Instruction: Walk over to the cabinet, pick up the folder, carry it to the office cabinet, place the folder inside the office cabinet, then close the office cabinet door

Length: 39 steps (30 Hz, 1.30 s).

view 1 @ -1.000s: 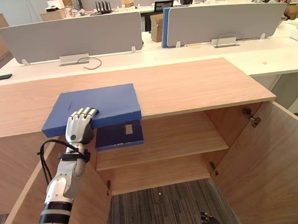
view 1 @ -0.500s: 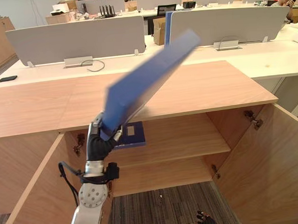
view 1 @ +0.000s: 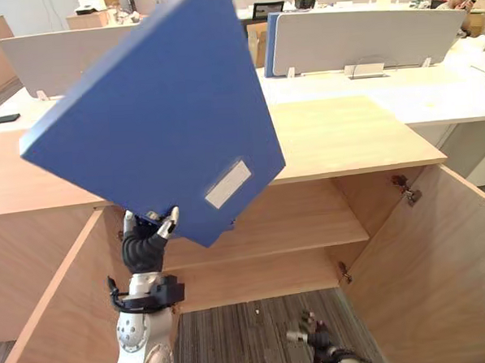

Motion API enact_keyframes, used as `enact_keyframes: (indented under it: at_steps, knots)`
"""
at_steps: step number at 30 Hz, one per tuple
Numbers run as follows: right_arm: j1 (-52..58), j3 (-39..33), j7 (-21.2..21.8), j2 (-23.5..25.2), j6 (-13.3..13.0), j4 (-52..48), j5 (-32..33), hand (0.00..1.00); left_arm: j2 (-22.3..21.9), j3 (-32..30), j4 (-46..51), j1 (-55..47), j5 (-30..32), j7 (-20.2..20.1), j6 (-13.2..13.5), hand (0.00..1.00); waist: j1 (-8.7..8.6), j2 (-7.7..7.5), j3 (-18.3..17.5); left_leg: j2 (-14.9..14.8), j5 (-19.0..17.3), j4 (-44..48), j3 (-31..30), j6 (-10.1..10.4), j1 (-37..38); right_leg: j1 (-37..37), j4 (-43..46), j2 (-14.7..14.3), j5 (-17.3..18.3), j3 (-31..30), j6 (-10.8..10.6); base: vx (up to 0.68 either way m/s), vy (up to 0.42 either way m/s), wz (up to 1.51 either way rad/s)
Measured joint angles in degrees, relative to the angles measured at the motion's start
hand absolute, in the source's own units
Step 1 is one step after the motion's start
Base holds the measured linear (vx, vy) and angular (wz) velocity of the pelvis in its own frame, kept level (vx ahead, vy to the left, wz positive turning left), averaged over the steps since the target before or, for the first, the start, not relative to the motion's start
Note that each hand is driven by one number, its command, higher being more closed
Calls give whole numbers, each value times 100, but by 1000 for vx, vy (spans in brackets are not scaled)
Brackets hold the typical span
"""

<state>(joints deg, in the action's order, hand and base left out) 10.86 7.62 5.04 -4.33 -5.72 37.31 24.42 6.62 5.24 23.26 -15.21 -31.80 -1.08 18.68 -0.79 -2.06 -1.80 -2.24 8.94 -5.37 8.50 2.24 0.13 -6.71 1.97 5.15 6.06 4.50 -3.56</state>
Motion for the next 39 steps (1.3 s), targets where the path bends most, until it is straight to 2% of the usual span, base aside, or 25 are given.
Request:
enact_keyframes:
  at_steps: [2,4,5,7,10,15,17,20,26,33,39]
  knots:
    - [143,-182,57,8,-64,-1024,502,0,-69,-106,3,-82,-77,-109,-1,100,-1,3,-1,-12,19,-1,-1,-1,-8,44,37,-15,2,1,2,-84,5,-1]
    - [180,-567,158,-6,-197,-2489,868,0,-78,-316,3,-257,-128,-249,-37,100,-8,4,4,-18,4,-1,5,11,-28,73,35,-20,37,4,5,-87,15,-2]
    - [179,-609,165,-6,-223,-2668,881,0,-77,-338,2,-274,-147,-264,-39,100,-9,3,4,-17,2,-1,7,8,-32,79,34,-19,37,4,5,-62,19,-2]
    - [97,-880,239,-22,-466,-3883,1045,0,-77,-537,2,-377,-340,-362,-69,100,-9,-8,-2,-6,11,0,11,-5,-93,139,33,-8,33,1,6,-35,29,0]
    - [-367,-1123,257,-38,-658,-4774,1038,0,-72,-800,-2,-377,-527,-434,-142,100,-6,-57,-6,5,32,7,22,-3,-103,155,29,5,-27,-3,29,-5,11,0]
    - [-1175,-1291,315,-241,-929,-5710,1042,0,-73,-877,-28,-354,-534,-538,-159,100,18,-77,-19,10,50,31,25,-28,-102,144,-11,0,-69,-7,-9,0,0,0]
    - [-1361,-1317,358,-260,-997,-5808,1054,0,-77,-875,-46,-339,-533,-577,-163,100,17,-73,-21,7,49,30,24,-27,-102,144,-13,-3,-69,-7,-9,0,0,0]
    - [-1531,-1290,454,-364,-1009,-5808,1410,0,-79,-877,-282,-194,-535,-626,-170,100,37,-68,-23,8,49,28,22,-27,-100,144,-6,-3,-68,-6,-10,0,0,0]
    - [-1992,-702,736,-704,-946,-5751,1944,0,-77,-832,-484,-168,-547,-627,-259,100,34,-55,-31,9,53,26,29,-28,-86,147,14,-1,-67,-15,-10,0,0,0]
    - [-2902,124,909,-1097,-753,-4788,2396,0,-58,-561,-722,-73,-574,-735,-309,100,100,-41,-48,11,86,6,12,-45,-78,145,48,-1,-68,-8,-10,0,0,0]
    - [-3483,594,926,-1375,-644,-3922,2402,0,48,-333,-726,-63,-726,-871,-309,100,160,7,-78,13,115,3,-22,-53,-79,142,71,-6,-68,5,-9,0,0,1]
